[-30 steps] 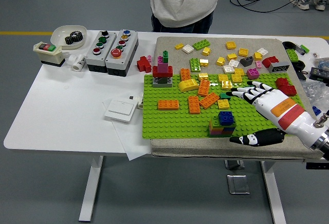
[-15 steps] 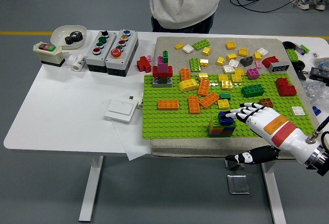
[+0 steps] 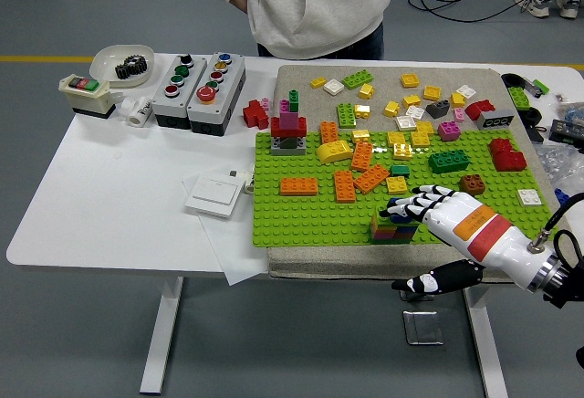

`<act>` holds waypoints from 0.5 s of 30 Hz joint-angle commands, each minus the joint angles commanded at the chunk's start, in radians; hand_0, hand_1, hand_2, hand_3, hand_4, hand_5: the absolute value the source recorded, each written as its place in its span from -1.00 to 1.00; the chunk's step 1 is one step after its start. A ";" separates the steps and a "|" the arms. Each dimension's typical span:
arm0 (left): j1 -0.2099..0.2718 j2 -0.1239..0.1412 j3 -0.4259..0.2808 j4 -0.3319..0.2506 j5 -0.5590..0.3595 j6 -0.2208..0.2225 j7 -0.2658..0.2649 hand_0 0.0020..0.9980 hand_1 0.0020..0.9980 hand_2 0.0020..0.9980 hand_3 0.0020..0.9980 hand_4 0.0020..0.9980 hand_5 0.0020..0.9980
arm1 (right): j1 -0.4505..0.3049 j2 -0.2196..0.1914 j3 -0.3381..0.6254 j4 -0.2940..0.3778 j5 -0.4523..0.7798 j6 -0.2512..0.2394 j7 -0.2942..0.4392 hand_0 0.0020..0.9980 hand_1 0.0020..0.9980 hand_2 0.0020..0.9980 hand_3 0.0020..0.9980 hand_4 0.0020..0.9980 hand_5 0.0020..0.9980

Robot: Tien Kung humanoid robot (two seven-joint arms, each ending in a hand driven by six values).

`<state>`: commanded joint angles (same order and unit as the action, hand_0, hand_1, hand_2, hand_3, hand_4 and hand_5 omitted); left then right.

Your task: Pick up the brick,pile it on top of brick,press brick,pick up the brick,pile it on top of brick,press brick

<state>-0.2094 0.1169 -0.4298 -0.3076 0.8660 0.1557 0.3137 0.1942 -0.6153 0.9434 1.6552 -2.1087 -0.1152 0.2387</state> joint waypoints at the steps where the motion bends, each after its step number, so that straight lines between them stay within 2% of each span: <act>1: 0.000 0.000 0.000 0.000 -0.001 0.000 0.000 0.35 0.44 0.47 0.19 0.37 0.33 | 0.009 0.003 -0.007 -0.007 0.002 0.005 -0.002 0.74 0.57 0.64 0.64 1.00 0.49; 15: -0.001 0.000 0.001 0.000 -0.002 0.000 0.000 0.35 0.44 0.47 0.19 0.37 0.33 | 0.026 0.012 -0.023 -0.033 -0.002 0.025 -0.011 0.75 0.57 0.63 0.64 1.00 0.48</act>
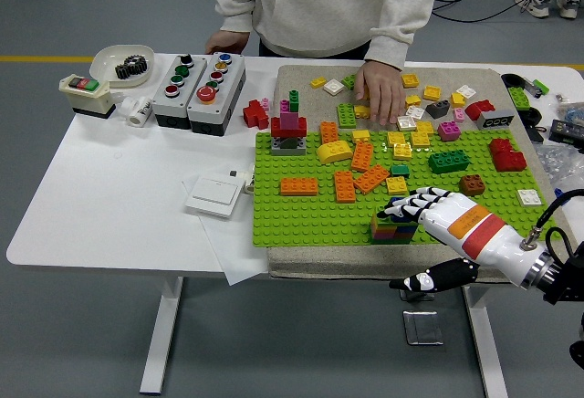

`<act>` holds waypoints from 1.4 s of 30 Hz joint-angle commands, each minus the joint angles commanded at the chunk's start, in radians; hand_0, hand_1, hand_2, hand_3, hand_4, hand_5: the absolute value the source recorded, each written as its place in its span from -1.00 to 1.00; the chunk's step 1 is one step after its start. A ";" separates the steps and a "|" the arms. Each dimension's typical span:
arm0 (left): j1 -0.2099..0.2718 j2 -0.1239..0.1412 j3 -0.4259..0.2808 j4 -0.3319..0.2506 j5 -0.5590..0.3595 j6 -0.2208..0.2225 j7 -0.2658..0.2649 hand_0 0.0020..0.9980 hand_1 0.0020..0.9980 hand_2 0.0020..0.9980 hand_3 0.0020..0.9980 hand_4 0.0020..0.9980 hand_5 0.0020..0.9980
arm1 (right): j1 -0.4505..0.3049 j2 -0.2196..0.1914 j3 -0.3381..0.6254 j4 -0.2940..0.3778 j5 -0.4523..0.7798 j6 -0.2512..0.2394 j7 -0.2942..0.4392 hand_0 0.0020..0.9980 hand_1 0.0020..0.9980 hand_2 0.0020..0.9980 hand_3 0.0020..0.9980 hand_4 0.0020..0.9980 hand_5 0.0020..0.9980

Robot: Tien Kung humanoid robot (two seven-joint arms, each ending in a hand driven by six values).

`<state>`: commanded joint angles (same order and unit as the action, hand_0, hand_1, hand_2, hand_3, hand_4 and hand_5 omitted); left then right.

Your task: Pick up the brick,pile it on top of brick,press brick,pick up the brick,pile it on top of brick,press brick

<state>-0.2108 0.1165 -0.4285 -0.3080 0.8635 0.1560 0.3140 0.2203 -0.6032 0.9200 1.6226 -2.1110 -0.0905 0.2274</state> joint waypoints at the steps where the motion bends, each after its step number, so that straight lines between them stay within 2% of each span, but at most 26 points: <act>1: 0.000 0.000 0.001 0.000 -0.002 0.000 0.000 0.35 0.44 0.47 0.19 0.37 0.33 | 0.000 0.001 -0.001 -0.002 -0.001 0.001 0.000 0.75 0.57 0.63 0.64 1.00 0.48; 27: -0.002 0.001 0.003 -0.001 -0.006 0.001 -0.001 0.35 0.45 0.47 0.18 0.37 0.33 | 0.009 0.005 -0.025 0.005 -0.007 0.012 -0.012 0.76 0.57 0.63 0.64 1.00 0.47; 42: -0.001 0.001 0.000 0.000 -0.002 0.000 0.001 0.35 0.45 0.47 0.19 0.37 0.33 | 0.009 0.002 0.010 0.024 -0.007 -0.006 -0.012 0.76 0.57 0.63 0.64 1.00 0.47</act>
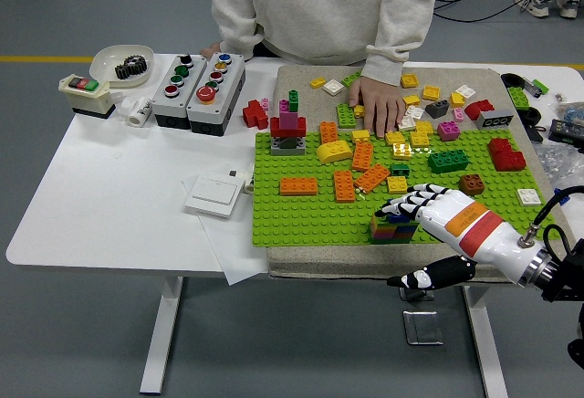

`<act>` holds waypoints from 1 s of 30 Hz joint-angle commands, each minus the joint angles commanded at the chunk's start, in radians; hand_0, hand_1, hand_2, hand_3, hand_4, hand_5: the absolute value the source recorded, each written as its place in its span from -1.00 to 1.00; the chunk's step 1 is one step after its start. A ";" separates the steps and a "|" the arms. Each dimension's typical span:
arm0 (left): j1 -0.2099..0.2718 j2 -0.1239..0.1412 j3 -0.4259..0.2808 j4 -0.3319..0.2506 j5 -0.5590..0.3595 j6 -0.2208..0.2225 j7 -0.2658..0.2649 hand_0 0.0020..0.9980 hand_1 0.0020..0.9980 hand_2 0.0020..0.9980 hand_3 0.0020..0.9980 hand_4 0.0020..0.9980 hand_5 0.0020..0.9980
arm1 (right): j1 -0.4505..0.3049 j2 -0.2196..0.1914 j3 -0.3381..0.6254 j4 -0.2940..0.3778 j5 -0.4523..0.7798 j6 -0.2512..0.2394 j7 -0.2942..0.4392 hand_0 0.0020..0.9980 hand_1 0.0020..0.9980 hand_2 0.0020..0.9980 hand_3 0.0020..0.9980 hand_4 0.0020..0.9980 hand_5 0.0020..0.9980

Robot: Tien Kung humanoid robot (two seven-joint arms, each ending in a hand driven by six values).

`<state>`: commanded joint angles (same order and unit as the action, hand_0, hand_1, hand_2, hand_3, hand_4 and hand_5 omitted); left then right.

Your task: Pick up the brick,pile it on top of brick,press brick,pick up the brick,pile it on top of brick,press brick

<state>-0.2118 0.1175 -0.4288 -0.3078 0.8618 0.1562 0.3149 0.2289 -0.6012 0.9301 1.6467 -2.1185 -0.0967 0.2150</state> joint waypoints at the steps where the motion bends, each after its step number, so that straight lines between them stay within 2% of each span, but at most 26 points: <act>1: 0.000 0.000 0.000 0.000 0.000 0.000 0.000 0.35 0.45 0.47 0.19 0.37 0.33 | 0.000 -0.001 0.004 0.003 0.000 0.000 0.000 0.76 0.57 0.63 0.64 1.00 0.47; 7: 0.001 0.000 -0.001 0.000 0.001 0.000 0.000 0.35 0.45 0.47 0.19 0.37 0.33 | 0.000 -0.002 0.032 0.007 0.007 -0.010 0.002 0.76 0.57 0.63 0.64 1.00 0.46; 13: 0.004 -0.001 -0.004 0.000 0.007 -0.002 0.002 0.35 0.46 0.47 0.19 0.37 0.33 | 0.059 -0.006 0.060 -0.074 0.064 -0.065 -0.023 0.74 0.56 0.62 0.62 1.00 0.45; 16: 0.005 -0.002 -0.006 0.000 0.010 -0.002 0.003 0.35 0.46 0.47 0.19 0.37 0.33 | 0.109 -0.011 0.064 -0.129 0.104 -0.099 -0.042 0.74 0.56 0.62 0.62 1.00 0.45; 17: 0.006 -0.002 -0.006 0.000 0.011 -0.002 0.004 0.35 0.46 0.47 0.19 0.37 0.33 | 0.129 -0.012 0.064 -0.152 0.115 -0.106 -0.045 0.66 0.48 0.56 0.60 0.98 0.36; 22: 0.007 -0.001 -0.009 -0.001 0.016 -0.004 0.006 0.35 0.46 0.47 0.19 0.37 0.33 | 0.232 -0.017 0.040 -0.269 0.122 -0.111 -0.051 0.66 0.48 0.56 0.60 0.98 0.36; 23: 0.007 -0.001 -0.009 -0.001 0.015 -0.004 0.006 0.35 0.46 0.47 0.19 0.37 0.33 | 0.255 -0.017 0.030 -0.297 0.119 -0.110 -0.052 0.62 0.43 0.52 0.58 0.95 0.29; 28: 0.009 -0.001 -0.009 -0.002 0.013 -0.003 0.007 0.35 0.46 0.47 0.19 0.37 0.33 | 0.367 -0.007 -0.061 -0.454 0.123 -0.115 -0.045 0.62 0.43 0.52 0.58 0.95 0.29; 29: 0.009 -0.001 -0.009 -0.002 0.014 -0.003 0.007 0.35 0.46 0.47 0.19 0.37 0.33 | 0.376 -0.006 -0.069 -0.471 0.124 -0.116 -0.044 0.55 0.38 0.49 0.50 0.93 0.25; 30: 0.010 -0.002 -0.011 -0.002 0.015 -0.004 0.008 0.35 0.46 0.47 0.19 0.37 0.33 | 0.400 0.007 -0.093 -0.499 0.128 -0.124 -0.037 0.55 0.38 0.49 0.50 0.93 0.25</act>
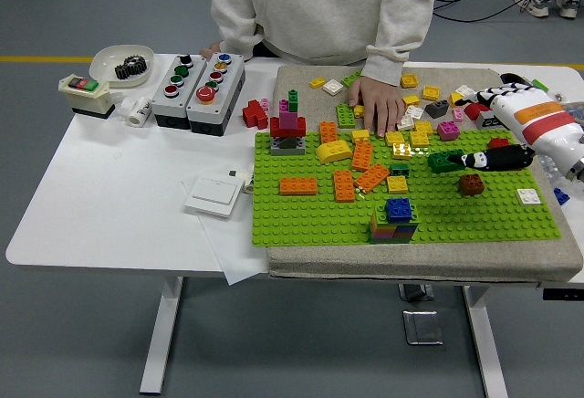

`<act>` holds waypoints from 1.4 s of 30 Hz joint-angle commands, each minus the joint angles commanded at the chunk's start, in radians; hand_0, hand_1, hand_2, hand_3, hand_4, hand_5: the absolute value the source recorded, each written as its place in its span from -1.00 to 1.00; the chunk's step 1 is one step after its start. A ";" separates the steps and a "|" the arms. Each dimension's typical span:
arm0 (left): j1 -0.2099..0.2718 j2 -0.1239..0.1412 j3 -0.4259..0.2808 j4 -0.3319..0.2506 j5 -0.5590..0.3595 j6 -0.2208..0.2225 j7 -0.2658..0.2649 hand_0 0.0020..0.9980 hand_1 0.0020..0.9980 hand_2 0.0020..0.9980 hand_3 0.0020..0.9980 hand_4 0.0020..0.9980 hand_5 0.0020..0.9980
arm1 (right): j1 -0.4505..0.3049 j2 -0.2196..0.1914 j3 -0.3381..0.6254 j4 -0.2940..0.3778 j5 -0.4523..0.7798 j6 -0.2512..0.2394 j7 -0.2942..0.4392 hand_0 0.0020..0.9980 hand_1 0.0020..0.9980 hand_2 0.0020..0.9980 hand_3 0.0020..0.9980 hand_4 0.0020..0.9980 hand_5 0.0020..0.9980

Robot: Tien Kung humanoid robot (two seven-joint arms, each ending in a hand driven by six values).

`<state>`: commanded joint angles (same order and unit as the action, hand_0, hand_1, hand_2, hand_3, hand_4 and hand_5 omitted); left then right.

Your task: Pick up the brick,pile it on top of brick,press brick,pick up the brick,pile it on top of brick,press brick

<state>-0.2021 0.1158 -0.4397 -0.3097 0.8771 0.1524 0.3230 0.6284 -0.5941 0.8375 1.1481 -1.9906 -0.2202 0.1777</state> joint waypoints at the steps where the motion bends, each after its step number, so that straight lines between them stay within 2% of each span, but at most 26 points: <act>1: 0.000 0.000 -0.001 0.000 0.001 0.000 0.000 0.35 0.46 0.47 0.19 0.37 0.33 | 0.014 0.006 -0.015 -0.022 0.002 -0.003 0.003 0.55 0.38 0.49 0.50 0.93 0.25; 4: 0.000 0.000 0.000 -0.001 0.001 0.000 0.001 0.35 0.46 0.47 0.19 0.37 0.33 | 0.072 0.042 -0.068 -0.133 0.008 -0.015 0.012 0.55 0.38 0.49 0.50 0.93 0.25; 5: 0.000 0.000 0.000 -0.001 0.000 0.000 0.001 0.36 0.47 0.47 0.19 0.37 0.33 | 0.078 0.047 -0.074 -0.159 0.009 -0.016 0.013 0.46 0.31 0.44 0.40 0.90 0.20; 10: -0.002 0.000 -0.002 -0.003 0.003 -0.001 0.002 0.36 0.47 0.47 0.19 0.37 0.33 | 0.131 0.103 -0.115 -0.296 0.040 -0.038 0.023 0.46 0.31 0.44 0.40 0.90 0.20; 12: -0.003 0.000 -0.003 -0.003 0.003 -0.001 0.003 0.35 0.47 0.47 0.19 0.37 0.33 | 0.146 0.126 -0.129 -0.344 0.048 -0.048 0.026 0.41 0.28 0.42 0.39 0.90 0.21; 23: -0.017 -0.001 0.007 -0.009 -0.011 0.001 0.003 0.35 0.47 0.47 0.19 0.37 0.33 | 0.211 0.246 -0.218 -0.540 0.066 -0.110 0.056 0.42 0.27 0.39 0.34 0.88 0.16; 28: -0.023 -0.001 0.010 -0.011 -0.014 0.001 0.004 0.35 0.47 0.47 0.19 0.37 0.33 | 0.224 0.277 -0.245 -0.599 0.051 -0.132 0.070 0.42 0.27 0.39 0.34 0.88 0.16; 42: -0.044 -0.002 0.003 -0.017 0.000 -0.002 0.011 0.36 0.47 0.47 0.19 0.37 0.33 | 0.257 0.315 -0.294 -0.676 -0.061 -0.180 0.090 0.46 0.25 0.37 0.28 0.85 0.10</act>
<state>-0.2458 0.1141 -0.4364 -0.3267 0.8767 0.1501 0.3341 0.8853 -0.2788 0.5436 0.4725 -2.0519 -0.4004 0.2676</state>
